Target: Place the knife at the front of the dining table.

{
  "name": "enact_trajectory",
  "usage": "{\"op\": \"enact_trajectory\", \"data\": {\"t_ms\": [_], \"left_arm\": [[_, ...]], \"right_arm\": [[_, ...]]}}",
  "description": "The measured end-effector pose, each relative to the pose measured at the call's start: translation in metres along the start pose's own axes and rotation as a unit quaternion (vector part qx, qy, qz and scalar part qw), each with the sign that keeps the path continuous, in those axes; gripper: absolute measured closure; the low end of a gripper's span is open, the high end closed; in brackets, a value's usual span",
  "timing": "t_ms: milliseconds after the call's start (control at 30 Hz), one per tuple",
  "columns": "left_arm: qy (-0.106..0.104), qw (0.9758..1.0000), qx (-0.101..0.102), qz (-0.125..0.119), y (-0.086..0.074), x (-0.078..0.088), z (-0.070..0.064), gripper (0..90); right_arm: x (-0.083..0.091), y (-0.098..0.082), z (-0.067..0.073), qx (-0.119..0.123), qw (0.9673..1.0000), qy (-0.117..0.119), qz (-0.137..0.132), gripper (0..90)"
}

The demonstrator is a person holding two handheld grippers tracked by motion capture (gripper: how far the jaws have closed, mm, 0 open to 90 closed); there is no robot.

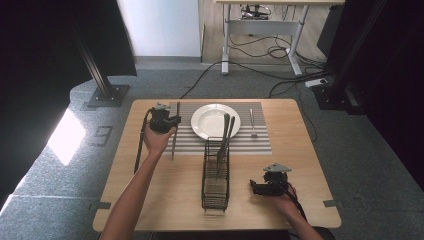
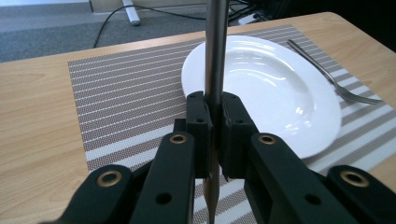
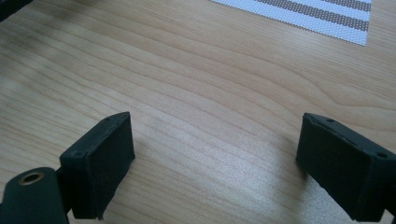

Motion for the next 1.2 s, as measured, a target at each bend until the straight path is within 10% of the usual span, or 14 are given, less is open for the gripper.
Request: {"op": "enact_trajectory", "data": {"t_ms": [500,1200], "left_arm": [[-0.009,0.9977,0.066,0.014,-0.007,-0.044,0.029,83.9],[0.019,0.993,0.085,0.079,-0.032,-0.087,0.041,83.8]], "right_arm": [[-0.001,0.001,0.0,0.003,1.0,0.001,-0.001,11.3],[-0.001,0.001,0.001,0.003,1.0,0.003,-0.002,11.4]]}}
Point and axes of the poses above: each handheld gripper's, and its own axes: x roughly backward along the jaws, y roughly out of its top, z roughly to its left, the point moved 3 cm from there along -x, roughly forward along the jaws
